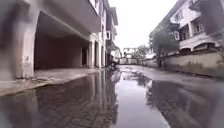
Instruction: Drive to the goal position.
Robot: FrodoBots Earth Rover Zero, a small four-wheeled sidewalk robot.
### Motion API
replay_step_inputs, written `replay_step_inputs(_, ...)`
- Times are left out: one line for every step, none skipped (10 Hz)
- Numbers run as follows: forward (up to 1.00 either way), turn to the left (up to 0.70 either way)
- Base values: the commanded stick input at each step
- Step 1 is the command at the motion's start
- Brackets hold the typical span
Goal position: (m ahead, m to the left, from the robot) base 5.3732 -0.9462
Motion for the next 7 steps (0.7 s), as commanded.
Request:
replay_step_inputs(0.7,0.0)
replay_step_inputs(0.7,0.0)
replay_step_inputs(0.7,0.0)
replay_step_inputs(0.7,0.0)
replay_step_inputs(0.7,0.0)
replay_step_inputs(0.7,0.0)
replay_step_inputs(0.7,0.0)
